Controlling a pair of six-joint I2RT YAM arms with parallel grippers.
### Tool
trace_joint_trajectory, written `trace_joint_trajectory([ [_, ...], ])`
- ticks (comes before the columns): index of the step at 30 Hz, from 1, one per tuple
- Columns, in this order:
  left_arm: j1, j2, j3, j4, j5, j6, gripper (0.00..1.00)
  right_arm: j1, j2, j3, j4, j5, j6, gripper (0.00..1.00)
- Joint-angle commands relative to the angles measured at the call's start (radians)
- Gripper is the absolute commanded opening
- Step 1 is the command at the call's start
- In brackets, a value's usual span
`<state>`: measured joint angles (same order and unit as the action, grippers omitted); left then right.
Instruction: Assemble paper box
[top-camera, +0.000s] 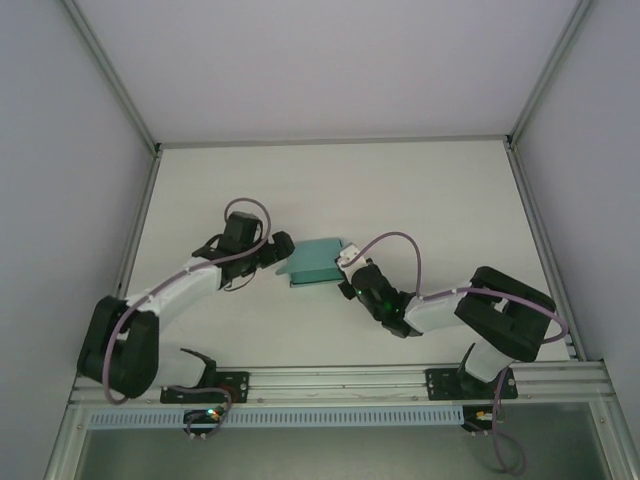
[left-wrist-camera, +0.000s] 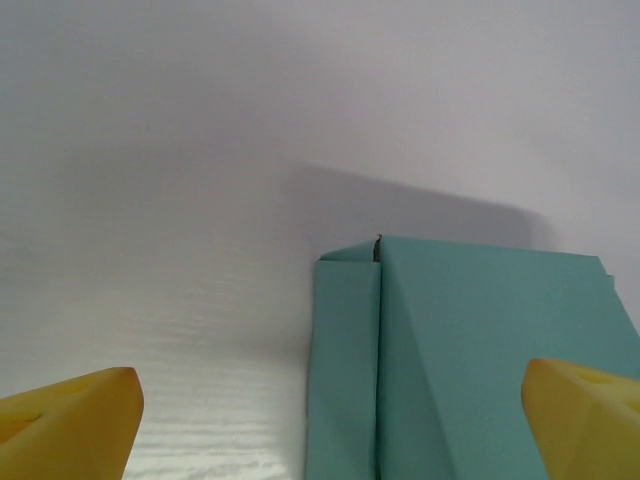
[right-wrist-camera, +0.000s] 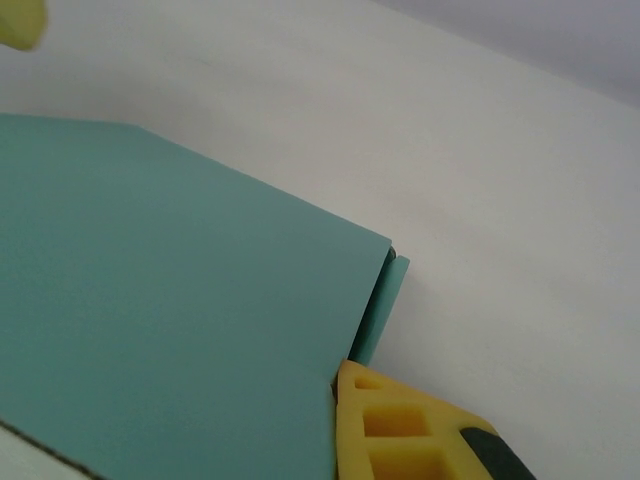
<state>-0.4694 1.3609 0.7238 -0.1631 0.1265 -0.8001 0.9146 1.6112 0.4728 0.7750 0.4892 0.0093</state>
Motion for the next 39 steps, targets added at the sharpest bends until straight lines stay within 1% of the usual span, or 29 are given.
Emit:
trace_joint_trajectory([
  [1, 0.008, 0.07, 0.002, 0.117, 0.074, 0.014, 0.94, 0.01, 0.044, -0.021, -0.096, -0.022, -0.01, 0.04],
  [4, 0.01, 0.161, -0.001, 0.187, 0.116, 0.007, 0.83, 0.012, 0.042, -0.022, -0.102, -0.033, -0.012, 0.04],
  [5, 0.012, 0.187, -0.001, 0.208, 0.138, 0.009, 0.8, 0.012, 0.033, -0.023, -0.112, -0.03, -0.012, 0.06],
  [7, 0.016, 0.231, -0.008, 0.237, 0.163, -0.005, 0.75, 0.014, 0.005, -0.028, -0.138, -0.033, -0.006, 0.13],
  [8, 0.017, 0.245, -0.017, 0.256, 0.163, -0.007, 0.72, 0.014, -0.013, -0.033, -0.152, -0.038, 0.0, 0.16],
  [10, 0.021, 0.267, -0.027, 0.272, 0.159, -0.013, 0.64, 0.014, -0.059, -0.052, -0.184, -0.061, 0.008, 0.25],
  [11, 0.023, 0.278, -0.029, 0.275, 0.159, -0.013, 0.6, 0.014, -0.083, -0.06, -0.198, -0.067, 0.017, 0.28],
  [12, 0.025, 0.289, -0.031, 0.277, 0.159, -0.012, 0.57, 0.015, -0.119, -0.073, -0.22, -0.083, 0.027, 0.32],
  [13, 0.026, 0.298, -0.034, 0.282, 0.16, -0.01, 0.56, 0.014, -0.159, -0.084, -0.25, -0.104, 0.037, 0.38],
  [15, 0.029, 0.314, -0.041, 0.299, 0.165, -0.011, 0.51, 0.015, -0.223, -0.105, -0.304, -0.152, 0.047, 0.41],
  [18, 0.036, 0.331, -0.046, 0.313, 0.168, -0.011, 0.46, 0.015, -0.362, -0.126, -0.388, -0.2, 0.049, 0.54],
  [19, 0.038, 0.334, -0.048, 0.315, 0.17, -0.009, 0.45, 0.013, -0.408, -0.132, -0.411, -0.205, 0.05, 0.59],
  [20, 0.042, 0.335, -0.054, 0.322, 0.174, -0.009, 0.42, 0.011, -0.451, -0.137, -0.431, -0.205, 0.054, 0.71],
  [22, 0.046, 0.34, -0.067, 0.344, 0.185, -0.014, 0.4, -0.004, -0.513, -0.139, -0.447, -0.219, 0.063, 0.83],
  [23, 0.047, 0.342, -0.082, 0.368, 0.2, -0.019, 0.37, -0.021, -0.541, -0.132, -0.459, -0.233, 0.09, 0.95],
  [24, 0.074, 0.346, -0.096, 0.39, 0.211, -0.031, 0.36, -0.043, -0.561, -0.123, -0.472, -0.268, 0.117, 1.0],
  [25, 0.086, 0.348, -0.111, 0.421, 0.227, -0.039, 0.35, -0.068, -0.57, -0.112, -0.481, -0.309, 0.139, 1.0],
  [27, 0.112, 0.361, -0.148, 0.499, 0.263, -0.07, 0.31, -0.141, -0.568, -0.058, -0.534, -0.403, 0.233, 1.0],
  [30, 0.144, 0.391, -0.186, 0.609, 0.323, -0.105, 0.24, -0.243, -0.499, 0.059, -0.648, -0.554, 0.351, 1.0],
  [33, 0.17, 0.426, -0.218, 0.706, 0.371, -0.133, 0.22, -0.302, -0.383, 0.195, -0.772, -0.659, 0.398, 1.0],
  [35, 0.182, 0.447, -0.229, 0.743, 0.391, -0.14, 0.19, -0.332, -0.297, 0.273, -0.798, -0.752, 0.405, 1.0],
  [37, 0.192, 0.462, -0.237, 0.766, 0.406, -0.141, 0.18, -0.362, -0.222, 0.344, -0.828, -0.818, 0.433, 1.0],
  [39, 0.195, 0.472, -0.253, 0.804, 0.413, -0.157, 0.16, -0.395, -0.114, 0.41, -0.857, -0.882, 0.472, 1.0],
])
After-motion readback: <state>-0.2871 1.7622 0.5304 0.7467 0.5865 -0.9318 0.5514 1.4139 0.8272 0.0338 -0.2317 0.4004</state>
